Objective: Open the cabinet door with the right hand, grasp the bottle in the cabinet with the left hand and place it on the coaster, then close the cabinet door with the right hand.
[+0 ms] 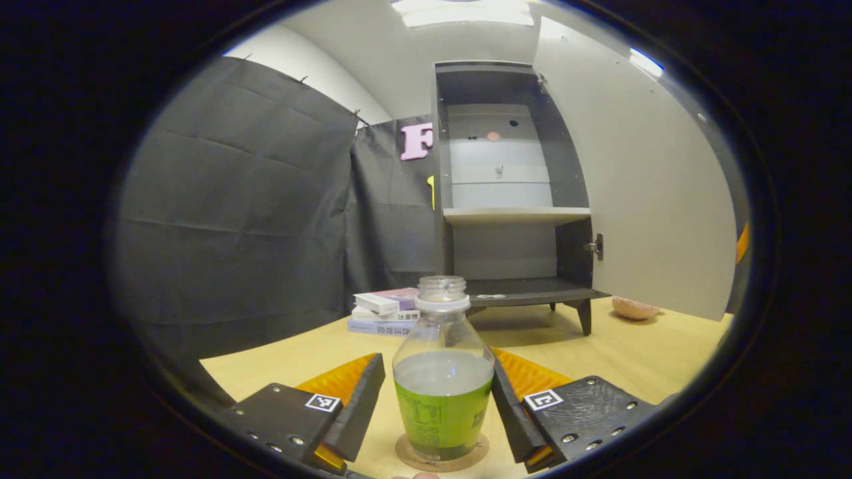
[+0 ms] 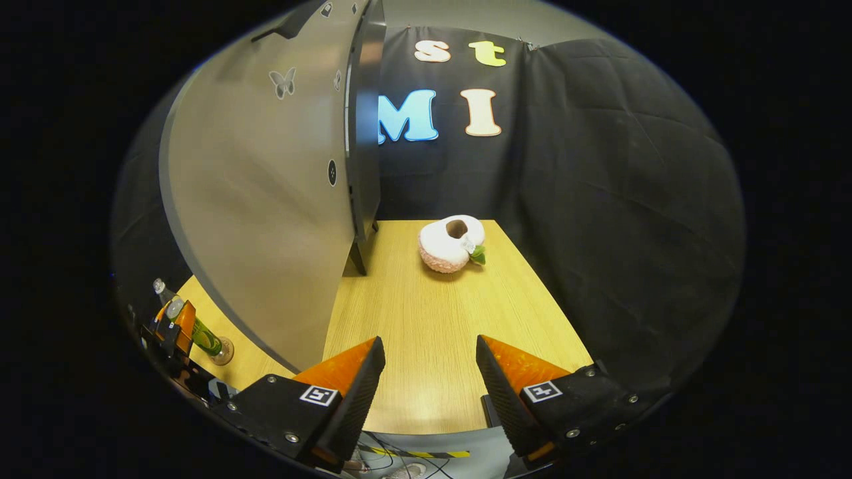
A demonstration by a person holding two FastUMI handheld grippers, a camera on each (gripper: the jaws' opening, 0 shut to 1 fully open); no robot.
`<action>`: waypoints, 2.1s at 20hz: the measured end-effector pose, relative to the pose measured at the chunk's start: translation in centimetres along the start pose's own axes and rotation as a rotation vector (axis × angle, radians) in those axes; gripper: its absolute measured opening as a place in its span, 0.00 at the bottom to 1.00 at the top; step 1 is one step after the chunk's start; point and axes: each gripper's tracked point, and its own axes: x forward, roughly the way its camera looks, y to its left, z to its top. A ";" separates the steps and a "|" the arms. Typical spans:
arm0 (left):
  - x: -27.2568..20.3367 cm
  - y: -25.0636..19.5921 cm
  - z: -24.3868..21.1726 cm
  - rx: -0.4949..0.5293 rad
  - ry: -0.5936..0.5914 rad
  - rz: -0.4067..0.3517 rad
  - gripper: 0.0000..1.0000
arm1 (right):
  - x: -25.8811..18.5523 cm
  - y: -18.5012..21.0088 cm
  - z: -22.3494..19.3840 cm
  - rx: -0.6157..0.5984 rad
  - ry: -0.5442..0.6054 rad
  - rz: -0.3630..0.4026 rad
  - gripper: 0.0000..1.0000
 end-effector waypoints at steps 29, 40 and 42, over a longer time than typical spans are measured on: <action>-0.4 -4.1 35.7 0.068 -0.197 -0.187 0.81 | -6.6 0.1 20.7 0.080 -0.375 0.134 0.85; -1.0 -7.0 32.5 0.010 0.054 -0.152 0.92 | -11.3 2.7 26.3 0.131 -0.457 0.209 0.86; -0.6 -7.3 32.3 0.004 0.055 -0.173 0.91 | -11.4 3.1 26.5 0.106 -0.456 0.189 0.86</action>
